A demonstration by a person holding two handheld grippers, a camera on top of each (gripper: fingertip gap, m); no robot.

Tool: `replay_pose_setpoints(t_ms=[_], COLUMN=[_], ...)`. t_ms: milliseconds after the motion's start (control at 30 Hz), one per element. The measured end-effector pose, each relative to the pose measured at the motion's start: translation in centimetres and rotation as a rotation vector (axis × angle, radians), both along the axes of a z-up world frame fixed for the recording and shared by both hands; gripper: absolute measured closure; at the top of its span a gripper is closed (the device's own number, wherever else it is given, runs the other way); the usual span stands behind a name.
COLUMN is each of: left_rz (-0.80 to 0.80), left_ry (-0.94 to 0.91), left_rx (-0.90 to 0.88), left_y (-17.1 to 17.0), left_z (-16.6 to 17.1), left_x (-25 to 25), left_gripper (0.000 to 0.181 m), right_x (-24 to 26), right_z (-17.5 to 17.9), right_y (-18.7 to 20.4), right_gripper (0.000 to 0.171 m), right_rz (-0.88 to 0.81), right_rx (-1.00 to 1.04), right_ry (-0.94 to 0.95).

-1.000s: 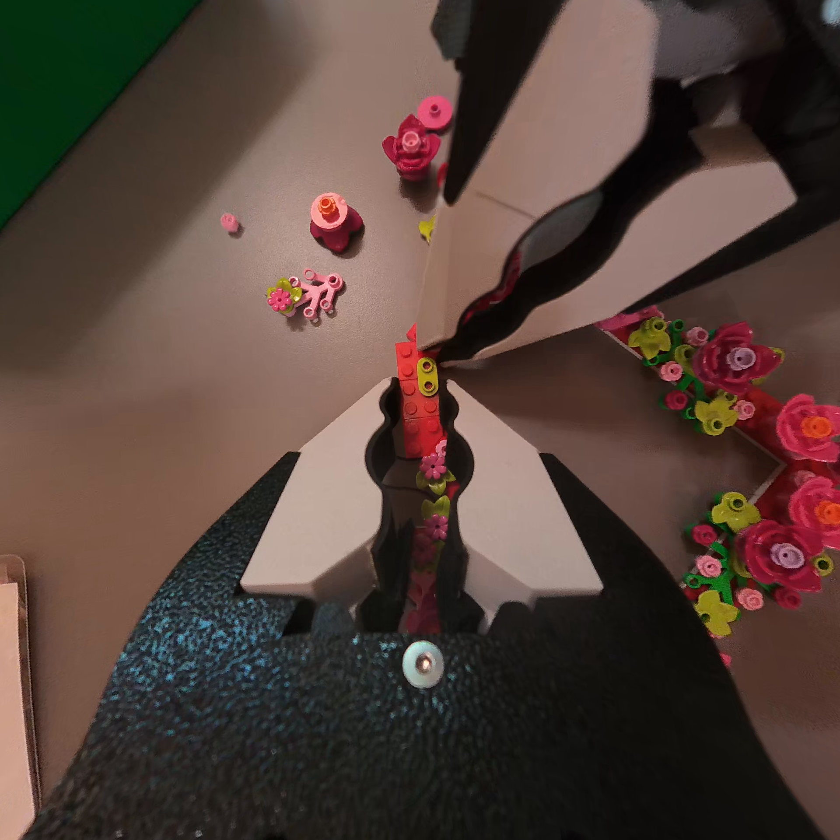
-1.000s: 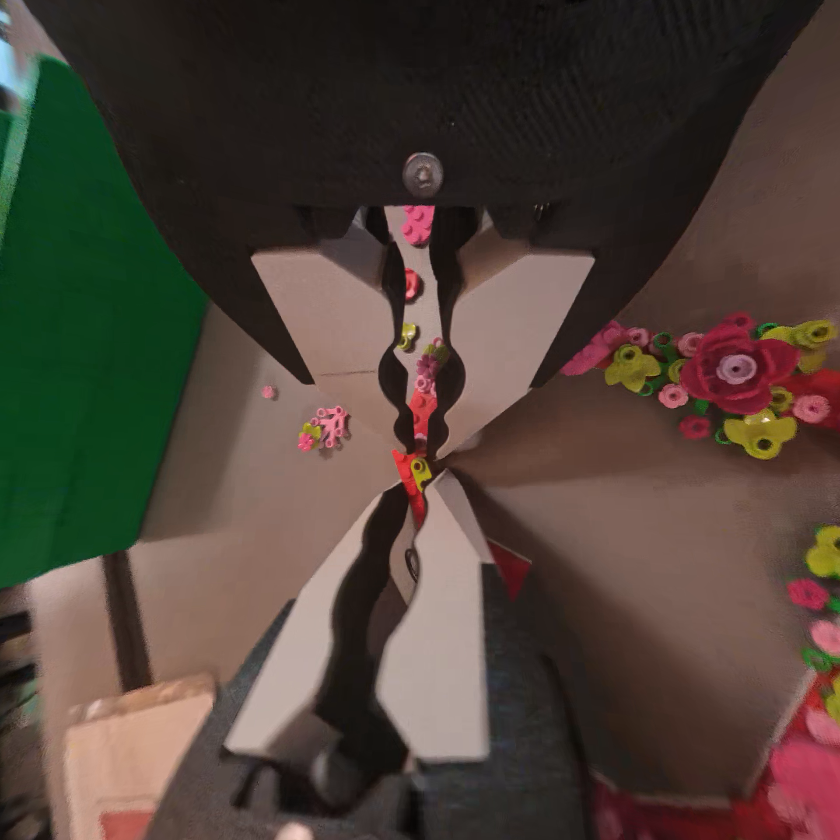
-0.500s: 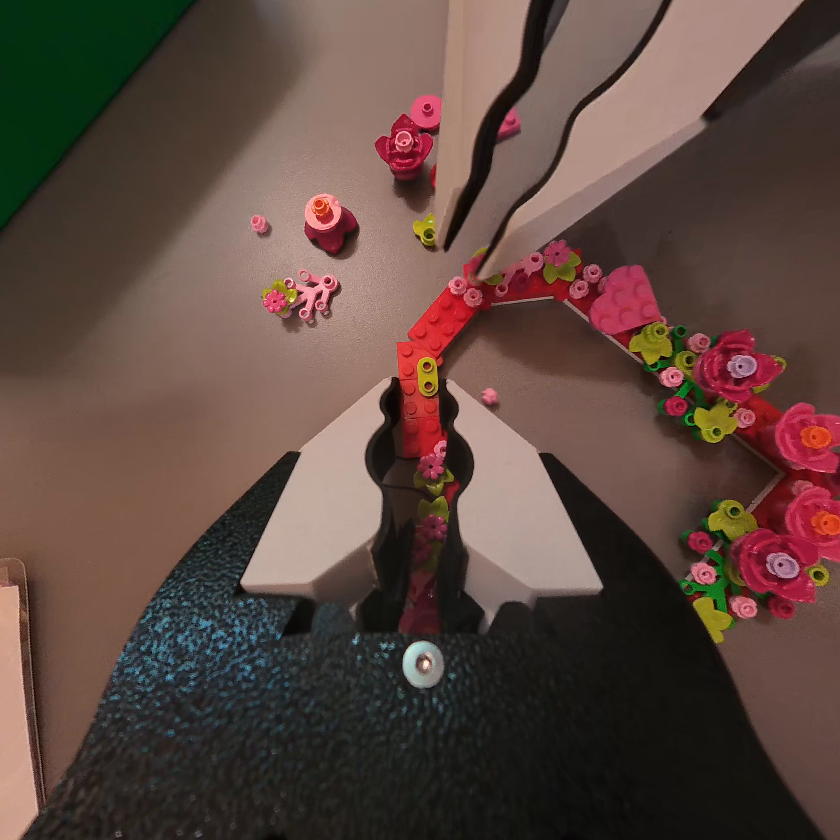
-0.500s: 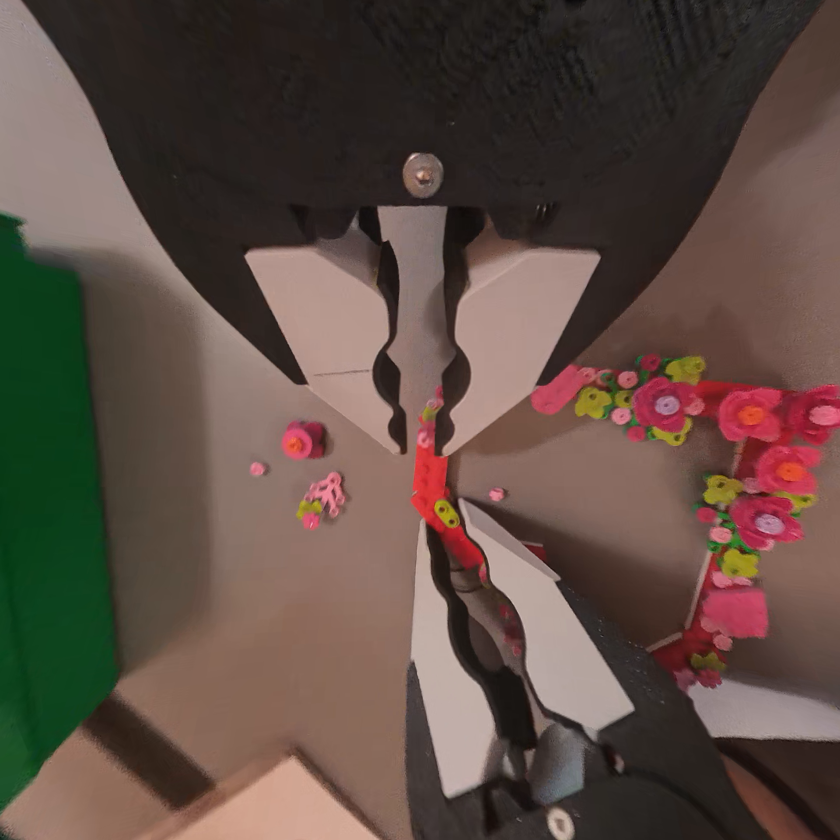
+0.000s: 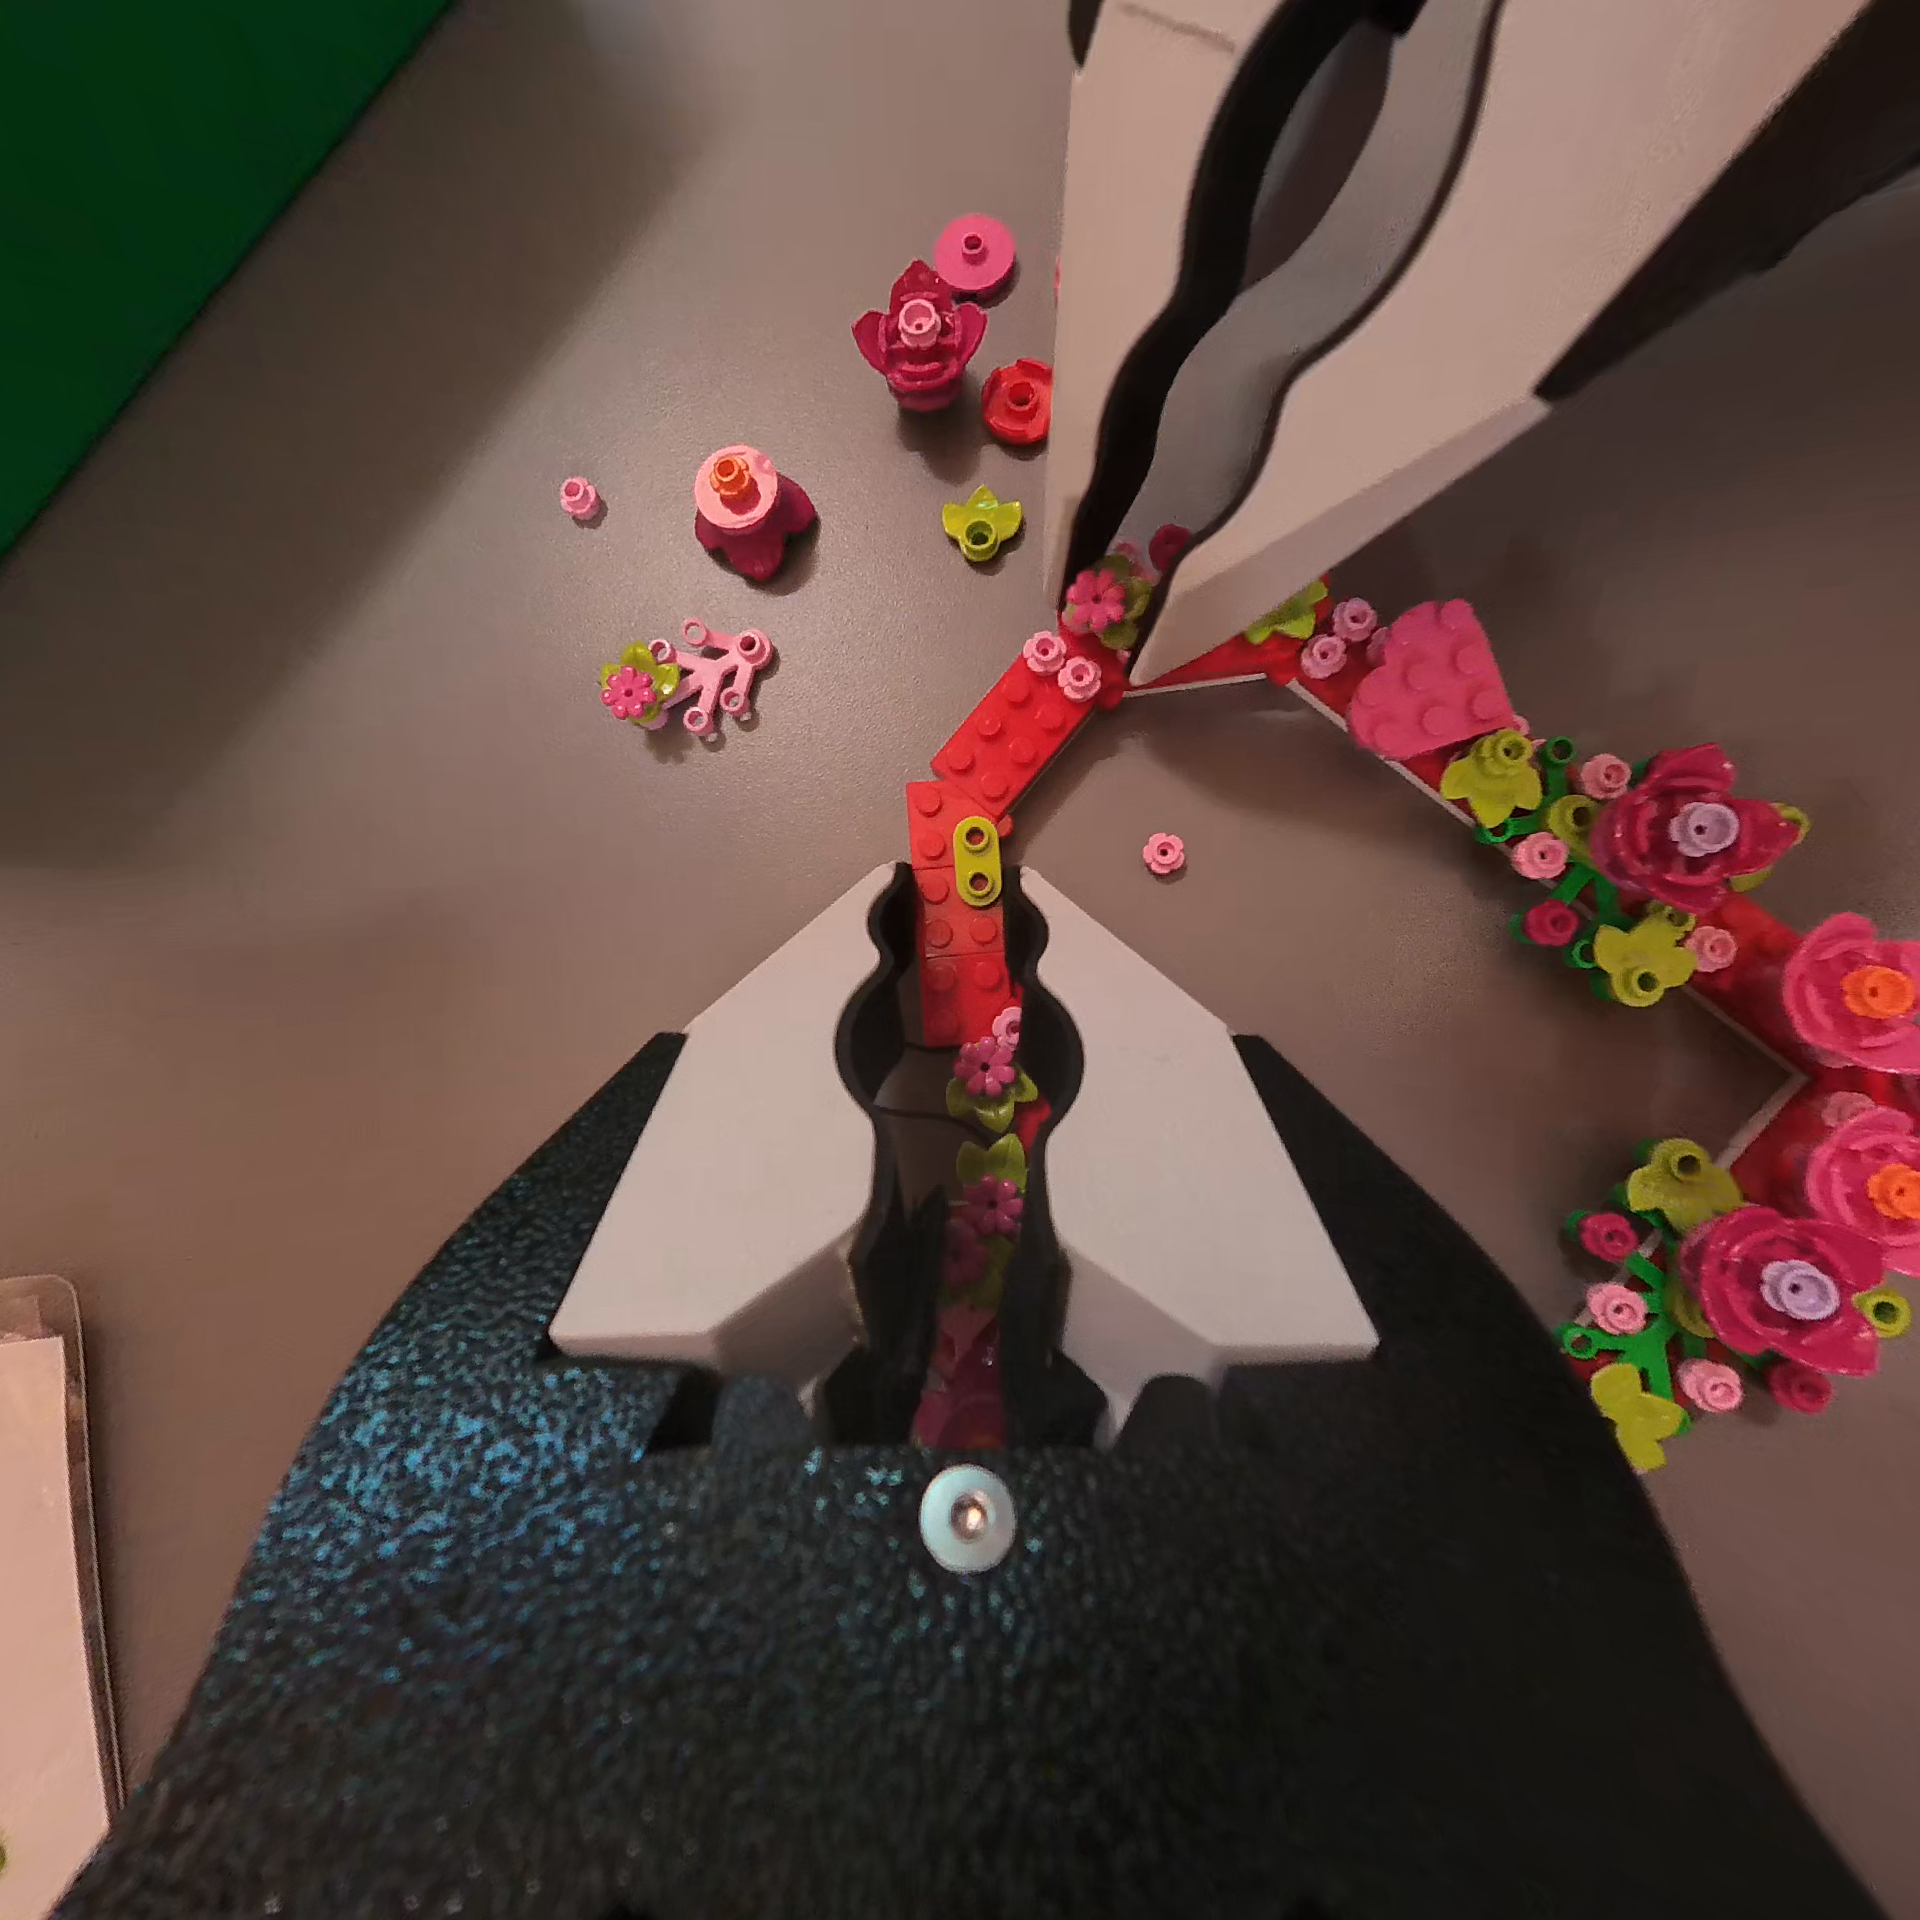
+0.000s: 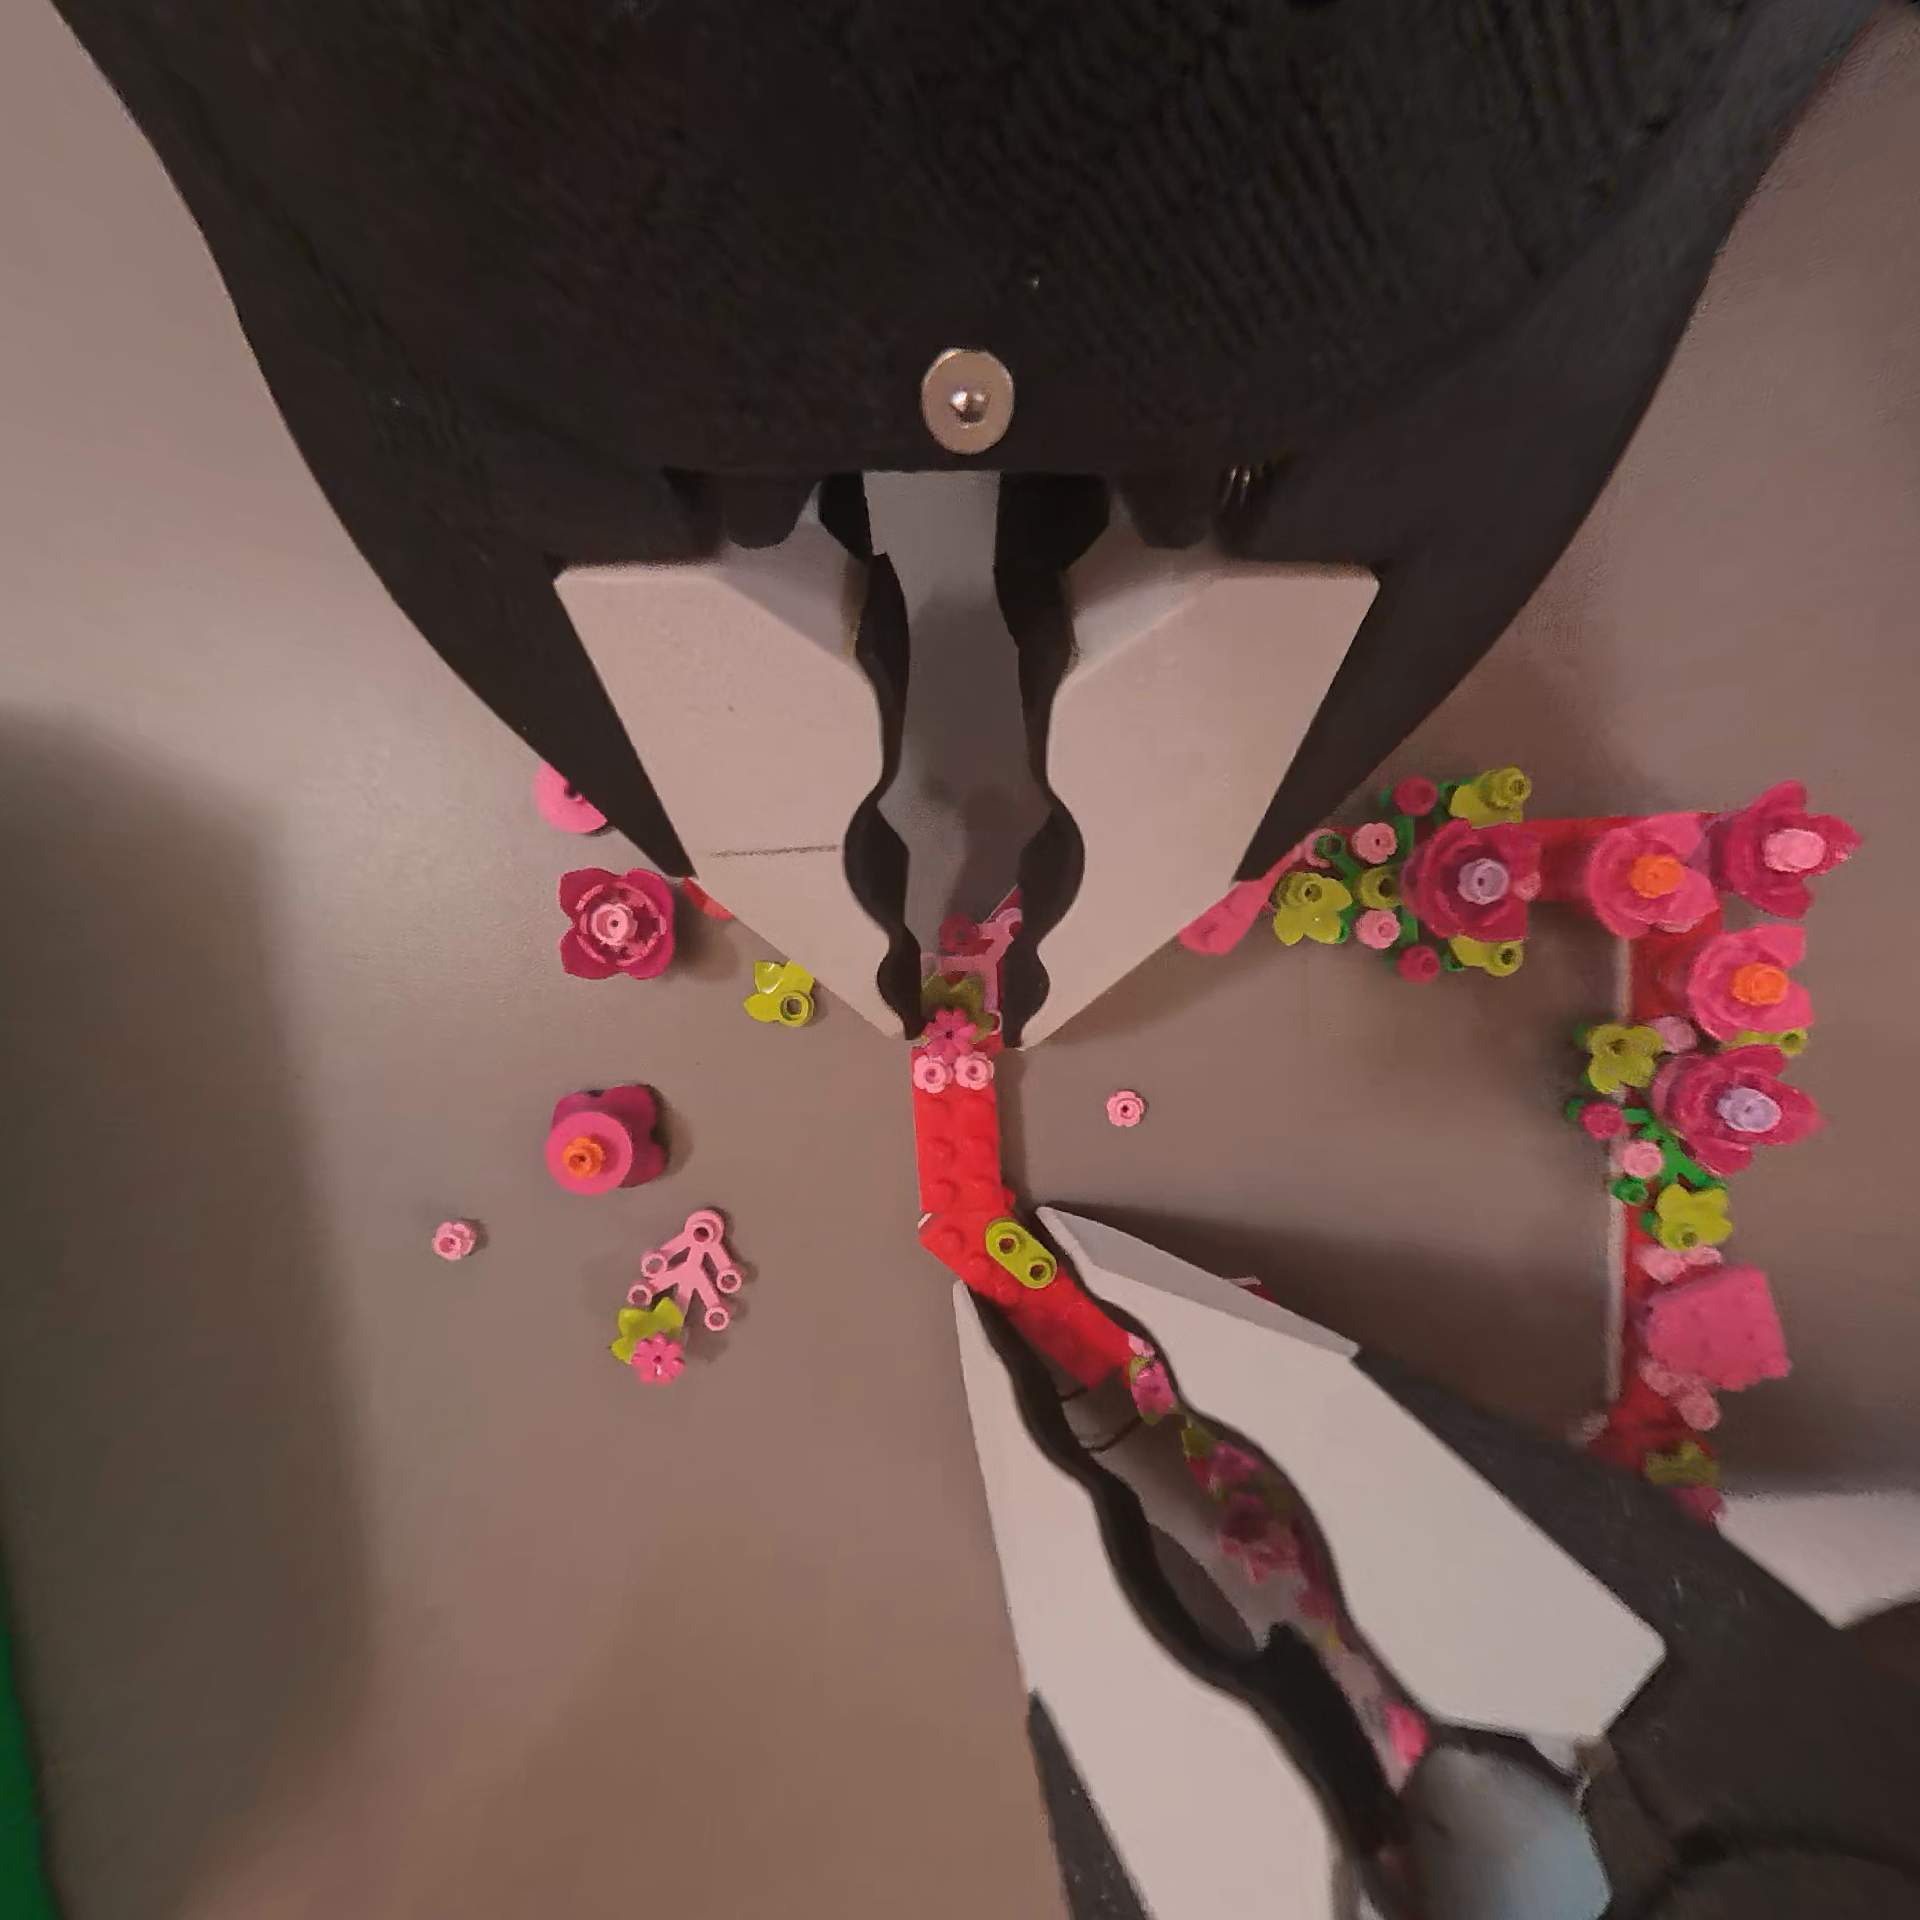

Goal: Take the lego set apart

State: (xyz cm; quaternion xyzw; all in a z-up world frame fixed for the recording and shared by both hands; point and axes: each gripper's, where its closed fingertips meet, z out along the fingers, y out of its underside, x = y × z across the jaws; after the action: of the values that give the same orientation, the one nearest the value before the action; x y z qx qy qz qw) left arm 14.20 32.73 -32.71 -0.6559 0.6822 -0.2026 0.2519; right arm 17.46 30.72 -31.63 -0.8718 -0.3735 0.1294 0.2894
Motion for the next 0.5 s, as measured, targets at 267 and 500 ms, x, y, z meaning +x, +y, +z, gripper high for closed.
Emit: replay_pose_setpoints(t_ms=[267,500], left_rz=[0.002,0.001], left_ry=[0.0,0.0], left_rx=[-0.002,-0.003], left_y=[0.0,0.0], left_z=[0.0,0.0], left_x=[0.0,0.0], left_gripper=[0.167,0.167], right_x=[-0.5,-0.5], right_z=[0.3,1.9], right_y=[-0.1,0.0], right_gripper=[0.158,0.157], right_rz=[0.139,0.196], right_rx=[0.29,0.593], right_ry=[-0.328,-0.448])
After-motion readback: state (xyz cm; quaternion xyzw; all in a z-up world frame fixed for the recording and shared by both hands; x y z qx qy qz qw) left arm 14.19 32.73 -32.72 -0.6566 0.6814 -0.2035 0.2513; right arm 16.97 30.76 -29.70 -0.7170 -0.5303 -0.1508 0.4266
